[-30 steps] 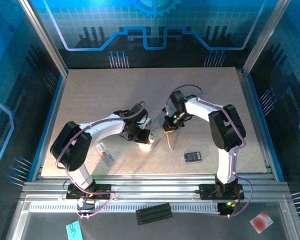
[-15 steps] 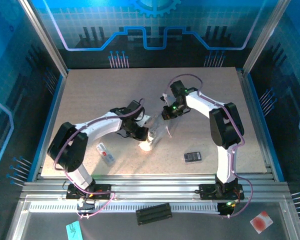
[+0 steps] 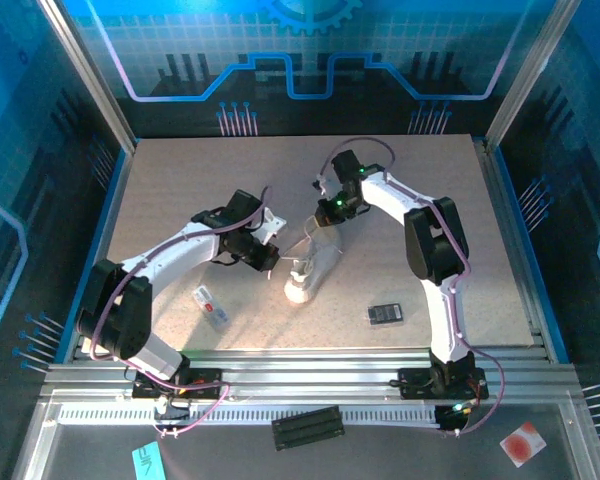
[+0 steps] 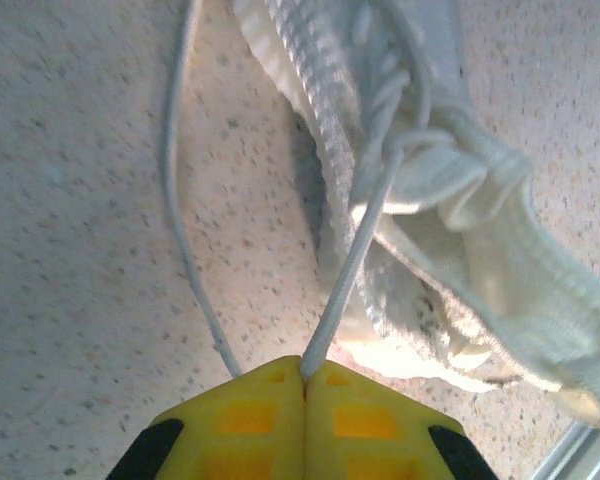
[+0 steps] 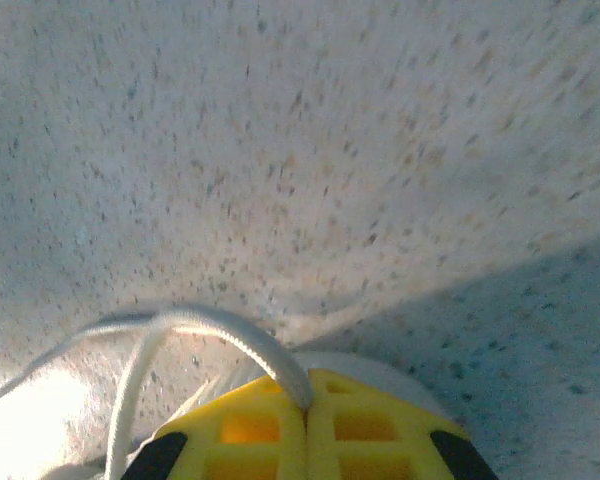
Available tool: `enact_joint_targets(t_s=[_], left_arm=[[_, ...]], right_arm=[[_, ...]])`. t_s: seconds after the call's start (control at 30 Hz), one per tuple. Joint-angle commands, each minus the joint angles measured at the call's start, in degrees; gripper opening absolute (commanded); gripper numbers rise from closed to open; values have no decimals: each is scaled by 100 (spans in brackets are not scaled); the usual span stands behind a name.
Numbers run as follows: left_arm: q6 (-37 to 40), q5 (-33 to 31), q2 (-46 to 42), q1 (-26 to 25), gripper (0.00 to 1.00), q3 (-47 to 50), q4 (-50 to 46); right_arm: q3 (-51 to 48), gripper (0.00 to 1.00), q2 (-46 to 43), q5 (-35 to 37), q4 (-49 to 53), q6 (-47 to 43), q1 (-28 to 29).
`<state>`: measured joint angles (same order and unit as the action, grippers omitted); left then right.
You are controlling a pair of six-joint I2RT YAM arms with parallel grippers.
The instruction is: Tie the shoes
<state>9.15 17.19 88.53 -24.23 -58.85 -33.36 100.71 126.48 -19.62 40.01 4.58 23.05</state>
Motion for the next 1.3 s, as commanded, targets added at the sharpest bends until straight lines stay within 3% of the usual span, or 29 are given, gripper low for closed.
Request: enact_joint_targets(t_s=[0.0,0.23,0.37,0.53,0.67,0.8,0.93,1.03,1.27], left_arm=[[-251,429,-201,-115,0,400,34],[-1053,484,144,-1201,0,441,630],[-1499,584,347,-1482,0,374,1113],[-1481,521,363,-1521,0,309,1207],[-1214,356,167,-1351,0,153,636],[-880,409,-214,-780,0,76,-45],[-345,566,-411,-168,0,-110,-689],[56,484,-275,22,0,-360,-1095],[1098,340,65,50,0,-375,-588]], right_arm=[[192,0,-448,377,262,-246,-121],[-74,0,-1185,732,708,-450,-151],[-623,0,-1780,860,746,-330,-293],[-1044,0,-2355,1105,911,-534,-498],[-1107,0,-2504,1284,1191,-781,-616],[-1189,0,-2399,1402,1549,-952,-626],[-1925,0,-2654,1317,1342,-816,-564],[-2556,0,-2883,1255,1041,-626,-547],[-3322,0,-2748,1187,429,-331,-522]])
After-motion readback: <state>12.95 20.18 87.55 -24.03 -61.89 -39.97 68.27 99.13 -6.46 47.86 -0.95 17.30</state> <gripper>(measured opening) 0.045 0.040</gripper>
